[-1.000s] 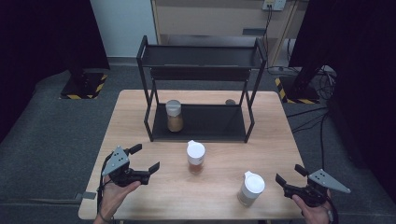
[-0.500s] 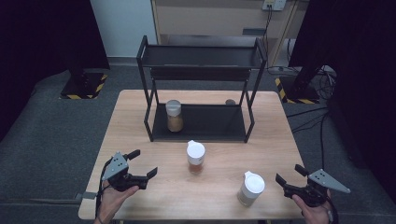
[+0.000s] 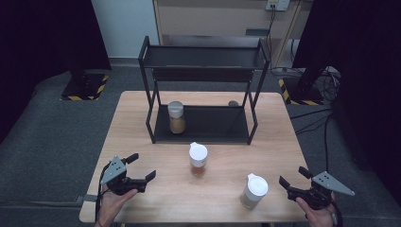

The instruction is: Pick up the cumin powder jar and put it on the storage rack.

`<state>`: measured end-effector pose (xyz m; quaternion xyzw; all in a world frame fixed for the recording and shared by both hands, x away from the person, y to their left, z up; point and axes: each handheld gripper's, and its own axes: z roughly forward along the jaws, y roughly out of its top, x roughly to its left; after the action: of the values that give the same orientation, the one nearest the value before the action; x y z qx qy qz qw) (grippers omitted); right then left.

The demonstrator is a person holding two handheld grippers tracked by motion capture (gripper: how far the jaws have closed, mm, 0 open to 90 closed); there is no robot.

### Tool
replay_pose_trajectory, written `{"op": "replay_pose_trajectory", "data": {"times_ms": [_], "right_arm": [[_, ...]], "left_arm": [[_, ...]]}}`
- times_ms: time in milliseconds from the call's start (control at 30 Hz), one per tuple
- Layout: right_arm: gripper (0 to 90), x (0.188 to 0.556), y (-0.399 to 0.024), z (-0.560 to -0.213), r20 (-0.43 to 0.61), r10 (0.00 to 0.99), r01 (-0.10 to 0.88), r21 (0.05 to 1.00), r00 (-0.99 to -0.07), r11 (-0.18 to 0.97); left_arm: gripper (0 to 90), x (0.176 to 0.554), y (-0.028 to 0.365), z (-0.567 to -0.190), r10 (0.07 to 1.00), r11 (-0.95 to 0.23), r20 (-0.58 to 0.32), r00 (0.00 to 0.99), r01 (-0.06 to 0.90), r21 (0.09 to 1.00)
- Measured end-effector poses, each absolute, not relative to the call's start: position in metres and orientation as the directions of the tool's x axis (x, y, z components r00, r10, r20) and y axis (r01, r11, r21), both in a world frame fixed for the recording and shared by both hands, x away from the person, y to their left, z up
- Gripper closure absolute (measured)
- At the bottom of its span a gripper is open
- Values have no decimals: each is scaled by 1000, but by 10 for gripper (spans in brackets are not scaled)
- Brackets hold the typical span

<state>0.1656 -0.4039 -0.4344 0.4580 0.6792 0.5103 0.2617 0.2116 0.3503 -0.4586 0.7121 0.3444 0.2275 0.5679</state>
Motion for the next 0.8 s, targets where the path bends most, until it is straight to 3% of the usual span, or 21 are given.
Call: {"op": "replay_pose_trajectory", "data": {"times_ms": [800], "right_arm": [[87, 167, -404, -435, 117, 889, 358, 932, -443, 56]], "left_arm": [[28, 216, 368, -472, 704, -100, -99, 703, 237, 966]]}}
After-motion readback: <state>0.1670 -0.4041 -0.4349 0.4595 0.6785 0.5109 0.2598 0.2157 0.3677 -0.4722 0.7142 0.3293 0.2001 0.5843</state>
